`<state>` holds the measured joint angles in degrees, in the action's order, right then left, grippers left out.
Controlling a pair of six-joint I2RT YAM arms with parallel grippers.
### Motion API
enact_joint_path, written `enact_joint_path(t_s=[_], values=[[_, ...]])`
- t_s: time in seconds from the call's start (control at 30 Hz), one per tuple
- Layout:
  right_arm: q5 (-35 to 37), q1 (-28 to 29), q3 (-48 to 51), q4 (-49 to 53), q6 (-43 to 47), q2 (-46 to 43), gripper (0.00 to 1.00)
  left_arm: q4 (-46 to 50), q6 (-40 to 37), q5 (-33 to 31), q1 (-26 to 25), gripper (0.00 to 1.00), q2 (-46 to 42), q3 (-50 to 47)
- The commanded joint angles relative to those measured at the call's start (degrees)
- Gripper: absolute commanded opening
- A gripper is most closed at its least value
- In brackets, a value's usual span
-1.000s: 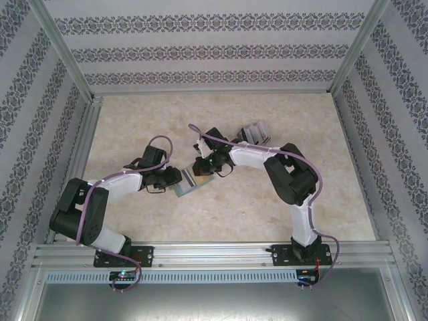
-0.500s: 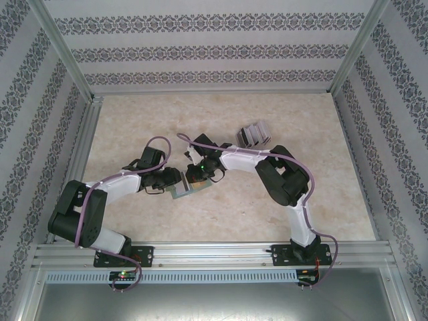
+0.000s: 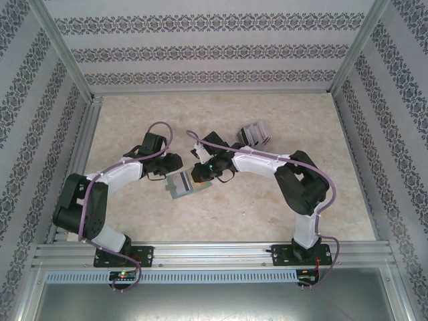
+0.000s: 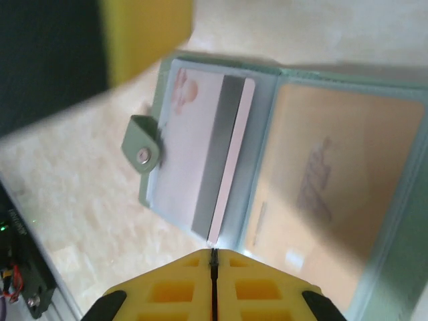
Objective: Put the credit cards into the card holder
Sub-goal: Insert the credit card into the card slot, then rotate the card holder at the center of the table.
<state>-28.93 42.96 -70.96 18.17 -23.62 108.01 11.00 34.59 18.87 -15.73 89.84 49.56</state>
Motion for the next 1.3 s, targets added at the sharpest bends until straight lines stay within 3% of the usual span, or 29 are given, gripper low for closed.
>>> enact_joint_path(t_s=[0.0,0.23,0.5,0.7,1.03,1.27], values=[[-1.96,1.06,4.05,-0.63,-0.26,-1.19,0.1,3.72,-4.06,-0.8,1.46,0.38,3.98,2.92],[-1.92,1.02,6.15,-5.71,-3.36,2.35,0.11,3.49,-4.44,2.87,1.81,0.25,6.81,2.04],[2.49,-3.3,0.79,-5.52,-2.48,7.32,0.1,4.75,-3.02,0.8,1.75,0.08,-1.24,-7.07],[-0.29,-6.91,-8.94,-4.1,-1.91,14.7,0.1,1.83,0.24,3.46,1.78,0.08,-4.77,-12.61],[-6.0,-7.0,-25.12,3.43,1.0,24.07,0.11,-4.54,6.56,5.37,-2.33,0.09,-6.85,-16.59],[-3.59,-9.09,-25.87,7.73,4.37,19.07,0.14,-2.83,7.37,3.04,-3.45,0.1,-10.11,-15.39]])
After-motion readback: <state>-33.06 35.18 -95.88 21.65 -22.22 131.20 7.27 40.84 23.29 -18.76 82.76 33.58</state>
